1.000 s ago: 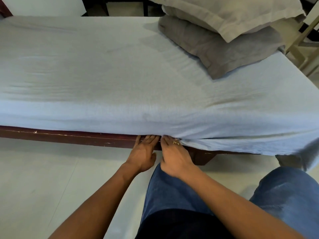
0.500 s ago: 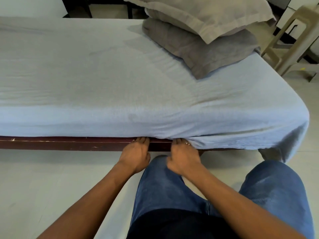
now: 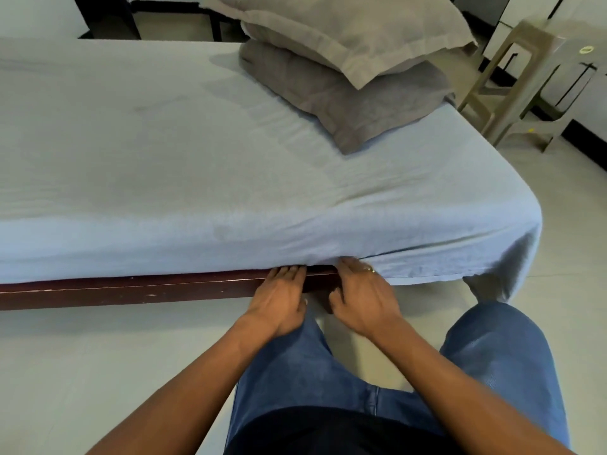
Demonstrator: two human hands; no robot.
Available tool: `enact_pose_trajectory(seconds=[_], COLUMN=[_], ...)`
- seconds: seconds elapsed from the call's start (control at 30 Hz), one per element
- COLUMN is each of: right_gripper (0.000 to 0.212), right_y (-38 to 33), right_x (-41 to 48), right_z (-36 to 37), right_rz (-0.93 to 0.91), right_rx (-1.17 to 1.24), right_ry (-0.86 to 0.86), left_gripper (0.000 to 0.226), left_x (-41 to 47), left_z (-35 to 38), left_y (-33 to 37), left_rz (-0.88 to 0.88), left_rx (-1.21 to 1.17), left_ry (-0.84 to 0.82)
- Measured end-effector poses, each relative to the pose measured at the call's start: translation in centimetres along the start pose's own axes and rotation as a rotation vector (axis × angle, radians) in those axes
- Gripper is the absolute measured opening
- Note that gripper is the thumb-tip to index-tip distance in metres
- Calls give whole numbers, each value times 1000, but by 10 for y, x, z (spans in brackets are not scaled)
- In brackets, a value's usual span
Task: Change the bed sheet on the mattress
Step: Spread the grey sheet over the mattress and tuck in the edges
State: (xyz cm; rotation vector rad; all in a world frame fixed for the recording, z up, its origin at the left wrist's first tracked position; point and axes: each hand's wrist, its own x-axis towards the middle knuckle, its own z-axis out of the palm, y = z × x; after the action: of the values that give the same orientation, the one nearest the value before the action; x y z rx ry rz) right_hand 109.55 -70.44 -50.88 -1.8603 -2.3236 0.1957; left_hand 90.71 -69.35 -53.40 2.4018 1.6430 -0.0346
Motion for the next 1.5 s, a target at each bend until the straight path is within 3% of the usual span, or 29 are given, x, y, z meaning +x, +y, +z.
enact_pose_trajectory(seconds=[0.13, 0.2, 0.33, 0.4, 0.5, 0.7, 0.77, 0.87, 0.93, 1.03, 1.2, 1.33, 1.5], right_gripper=[66, 68, 62, 57, 61, 73, 72, 71, 69, 73, 55, 78, 77], right_y=[15, 12, 13, 11, 5, 5, 9, 19, 23, 48, 96, 84, 85], right_x=[15, 21, 24, 5, -11, 34, 34, 16, -8, -27, 16, 16, -39], right_z=[13, 15, -6, -16, -9, 23, 21, 7, 1, 0, -1, -2, -14], right_rz=[84, 94, 86, 28, -49, 53, 30, -64, -132, 10, 208, 219, 76], right_rx=[-201, -179, -82, -81, 20, -153, -122, -18, -33, -77, -94, -90, -29], right_ry=[-144, -172, -245, -179, -158, -310, -307, -220, -130, -145, -186, -268, -100], left_gripper=[32, 25, 60, 78, 81, 21, 28, 68, 82, 78, 31, 68, 87], left_x=[-4, -3, 10, 13, 14, 9, 13, 24, 29, 30, 31, 58, 80], left_z=[-26, -31, -12, 5, 15, -23, -20, -5, 3, 1, -21, -2, 17], left_y=[10, 12, 12, 12, 13, 29, 30, 29, 31, 43, 76, 98, 115], left_rz=[15, 53, 96, 85, 66, 99, 151, 167, 177, 121, 160, 381, 342], left_rx=[66, 8, -60, -2, -16, 74, -23, -42, 13, 46, 110, -6, 8], left_ry=[100, 151, 18, -30, -20, 103, 119, -3, -33, -36, 2, 3, -21])
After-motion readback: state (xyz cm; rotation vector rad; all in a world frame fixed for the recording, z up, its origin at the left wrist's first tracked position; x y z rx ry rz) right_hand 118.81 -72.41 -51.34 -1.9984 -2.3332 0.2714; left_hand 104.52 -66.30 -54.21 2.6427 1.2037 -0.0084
